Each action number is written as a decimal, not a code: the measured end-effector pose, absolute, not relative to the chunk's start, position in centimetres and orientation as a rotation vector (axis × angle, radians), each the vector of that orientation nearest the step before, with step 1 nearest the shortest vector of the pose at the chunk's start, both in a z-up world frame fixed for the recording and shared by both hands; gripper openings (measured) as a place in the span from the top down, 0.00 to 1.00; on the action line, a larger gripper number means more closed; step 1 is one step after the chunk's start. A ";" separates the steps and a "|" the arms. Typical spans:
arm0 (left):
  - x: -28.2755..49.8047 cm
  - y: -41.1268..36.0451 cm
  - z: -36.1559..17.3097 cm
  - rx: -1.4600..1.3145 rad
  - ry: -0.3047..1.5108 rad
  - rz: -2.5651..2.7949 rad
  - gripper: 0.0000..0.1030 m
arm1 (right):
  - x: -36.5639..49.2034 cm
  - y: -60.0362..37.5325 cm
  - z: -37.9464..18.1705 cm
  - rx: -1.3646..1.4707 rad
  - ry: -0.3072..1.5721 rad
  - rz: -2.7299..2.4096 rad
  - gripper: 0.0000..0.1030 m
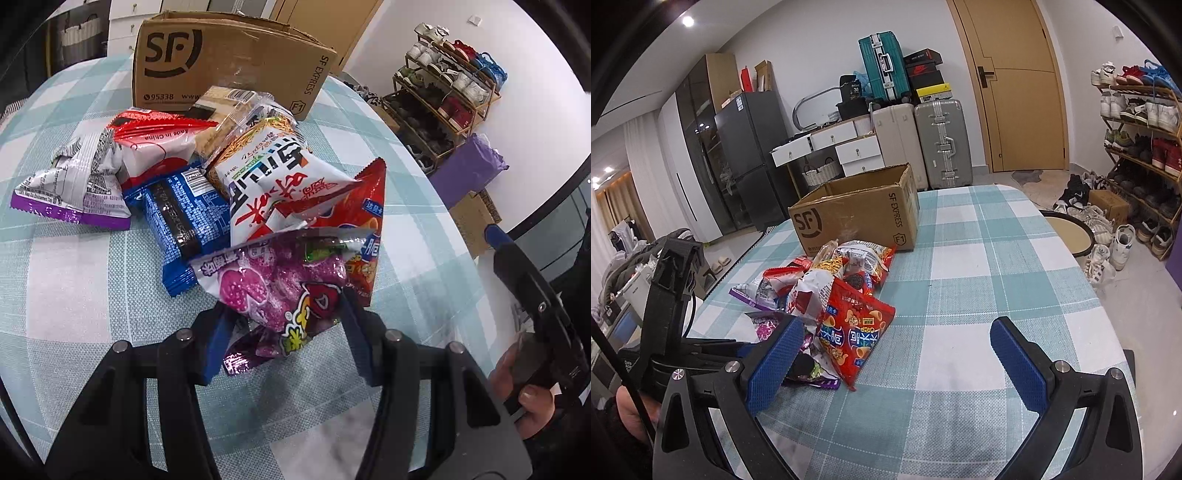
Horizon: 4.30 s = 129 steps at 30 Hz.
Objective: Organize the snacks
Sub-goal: 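Lower the left tool onto the pink candy bag and close it, then grasp the red chips bag with the right tool while the left tool holds the pink bag, then lift both held bags and carry them over the cardboard box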
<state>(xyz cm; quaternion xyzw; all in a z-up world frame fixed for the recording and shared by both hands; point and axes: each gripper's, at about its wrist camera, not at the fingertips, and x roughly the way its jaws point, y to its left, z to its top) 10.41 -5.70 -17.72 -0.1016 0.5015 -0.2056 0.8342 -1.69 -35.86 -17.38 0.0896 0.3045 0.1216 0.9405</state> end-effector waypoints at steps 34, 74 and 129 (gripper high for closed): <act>1.3 6.1 -11.8 -0.247 0.836 -0.325 0.65 | -1.3 -32.9 -19.5 0.222 0.743 0.321 0.00; 2.8 7.2 -13.0 -0.188 0.868 -0.268 0.65 | 6.5 -28.2 -24.1 0.105 0.941 0.421 0.29; -1.0 5.2 -8.0 -0.119 0.799 -0.264 0.65 | -3.7 -30.4 -12.7 0.235 0.647 0.587 0.55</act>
